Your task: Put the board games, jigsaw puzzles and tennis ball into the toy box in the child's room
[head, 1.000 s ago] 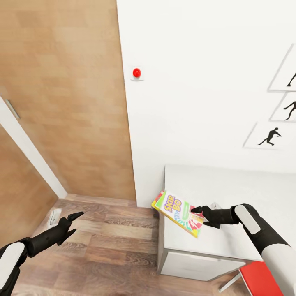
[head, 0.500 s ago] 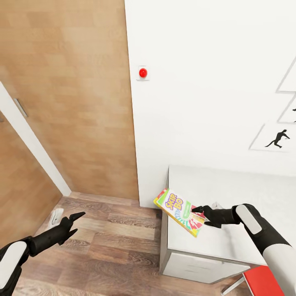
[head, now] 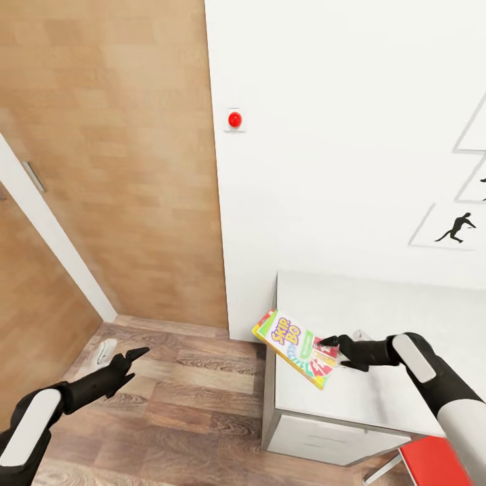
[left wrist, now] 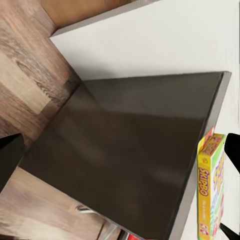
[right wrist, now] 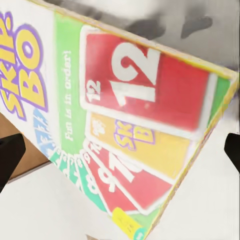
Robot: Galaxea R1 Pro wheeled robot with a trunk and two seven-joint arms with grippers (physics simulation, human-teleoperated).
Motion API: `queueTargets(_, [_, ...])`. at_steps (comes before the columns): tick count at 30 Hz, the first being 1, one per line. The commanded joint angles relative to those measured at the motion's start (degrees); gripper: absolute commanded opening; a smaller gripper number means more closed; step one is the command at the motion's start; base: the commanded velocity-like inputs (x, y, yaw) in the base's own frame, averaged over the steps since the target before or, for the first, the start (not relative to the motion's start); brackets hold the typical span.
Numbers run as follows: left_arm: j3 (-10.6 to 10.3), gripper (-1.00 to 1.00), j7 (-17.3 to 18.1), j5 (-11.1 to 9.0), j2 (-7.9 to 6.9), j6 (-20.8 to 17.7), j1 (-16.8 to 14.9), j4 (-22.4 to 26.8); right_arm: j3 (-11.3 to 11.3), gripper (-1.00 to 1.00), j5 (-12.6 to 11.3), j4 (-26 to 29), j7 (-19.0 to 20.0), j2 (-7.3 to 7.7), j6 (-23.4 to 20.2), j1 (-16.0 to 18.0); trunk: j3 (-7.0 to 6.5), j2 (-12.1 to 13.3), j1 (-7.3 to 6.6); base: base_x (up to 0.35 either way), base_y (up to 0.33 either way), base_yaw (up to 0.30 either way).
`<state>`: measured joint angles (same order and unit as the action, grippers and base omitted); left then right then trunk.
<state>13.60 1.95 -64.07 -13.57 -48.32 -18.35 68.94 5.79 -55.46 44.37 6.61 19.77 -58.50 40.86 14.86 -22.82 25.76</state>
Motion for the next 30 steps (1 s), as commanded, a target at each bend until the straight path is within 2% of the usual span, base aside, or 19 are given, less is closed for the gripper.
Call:
queueTargets(1, [0.01,1.00,0.20,0.54,0.93,0.77,-0.48,-0.34,0.12,1.00,0.53,0.56,0.55,1.01,0.40,0.06,0.11,-0.11,0.03,0.000,0.000,0.001])
queueTargets(2, [-0.06,1.00,0.19,0.84,1.96,1.91,-1.02,-0.89,0.11,1.00,0.51,1.24,0.52,2.12,1.03,0.03,0.11,-0.11,0.03,0.000,0.000,0.001])
queueTargets(3, [-0.06,1.00,0.19,0.84,1.96,1.91,-1.02,-0.89,0.11,1.00,0.51,1.24,0.52,2.12,1.03,0.03,0.11,-0.11,0.03,0.000,0.000,0.001])
queueTargets(7, [-0.95,1.00,0.26,2.79,6.24,5.94,-5.67,-7.28,0.03,1.00,0.44,5.03,0.61,6.56,4.29,-0.37,0.11,-0.11,0.03,0.000,0.000,0.000])
queueTargets(8, [-0.95,1.00,0.26,2.79,6.24,5.94,-5.67,-7.28,0.03,1.00,0.44,5.03,0.61,6.56,4.29,-0.37,0.11,-0.11,0.03,0.000,0.000,0.000])
queueTargets(11, [-3.64,1.00,0.86,6.57,8.72,8.21,-10.63,-16.00,-0.80,1.00,0.40,7.92,0.69,9.25,7.00,-0.80,0.11,-0.11,0.03,0.000,0.000,0.000])
queueTargets(12, [-3.64,1.00,0.86,6.57,8.72,8.21,-10.63,-16.00,-0.80,1.00,0.40,7.92,0.69,9.25,7.00,-0.80,0.11,-0.11,0.03,0.000,0.000,0.000])
queueTargets(13, [-4.93,1.00,1.27,8.15,9.30,9.13,-12.37,-19.02,-1.38,1.00,0.39,8.64,0.72,10.02,7.86,-0.99,0.11,-0.11,0.03,0.000,0.000,0.000])
queueTargets(14, [-4.93,1.00,1.27,8.15,9.30,9.13,-12.37,-19.02,-1.38,1.00,0.39,8.64,0.72,10.02,7.86,-0.99,0.11,-0.11,0.03,0.000,0.000,0.000])
queueTargets(16, [-7.71,1.00,2.65,11.28,10.16,11.55,-15.72,-24.86,-2.73,1.00,0.37,9.73,0.81,11.20,9.39,-1.54,0.11,-0.11,0.03,0.000,0.000,0.000])
queueTargets(17, [-7.71,1.00,2.65,11.28,10.16,11.55,-15.72,-24.86,-2.73,1.00,0.37,9.73,0.81,11.20,9.39,-1.54,0.11,-0.11,0.03,0.000,0.000,0.000])
queueTargets(19, [-10.24,1.00,4.67,13.59,10.75,14.52,-18.56,-30.12,-4.04,1.00,0.37,10.64,0.86,11.95,10.73,-2.20,0.11,-0.11,0.03,0.000,0.000,0.000])
queueTargets(20, [-10.24,1.00,4.67,13.59,10.75,14.52,-18.56,-30.12,-4.04,1.00,0.37,10.64,0.86,11.95,10.73,-2.20,0.11,-0.11,0.03,0.000,0.000,0.000])
queueTargets(22, [-12.10,1.00,6.89,15.22,11.13,17.19,-20.67,-34.70,-5.05,1.00,0.36,11.77,0.89,12.43,11.81,-2.91,0.11,-0.11,0.03,0.000,0.000,0.000])
queueTargets(23, [-12.10,1.00,6.89,15.22,11.13,17.19,-20.67,-34.70,-5.05,1.00,0.36,11.77,0.89,12.43,11.81,-2.91,0.11,-0.11,0.03,0.000,0.000,0.000])
queueTargets(26, [-13.70,1.00,9.53,16.61,11.46,19.94,-22.48,-39.35,-5.93,1.00,0.36,13.75,0.92,12.79,13.03,-3.95,0.11,-0.11,0.03,0.000,0.000,0.000])
queueTargets(30, [-14.32,1.00,10.62,17.17,11.59,21.04,-23.02,-41.16,-6.26,1.00,0.35,15.04,0.96,12.83,13.64,-4.81,0.11,-0.11,0.03,0.000,0.000,0.000])
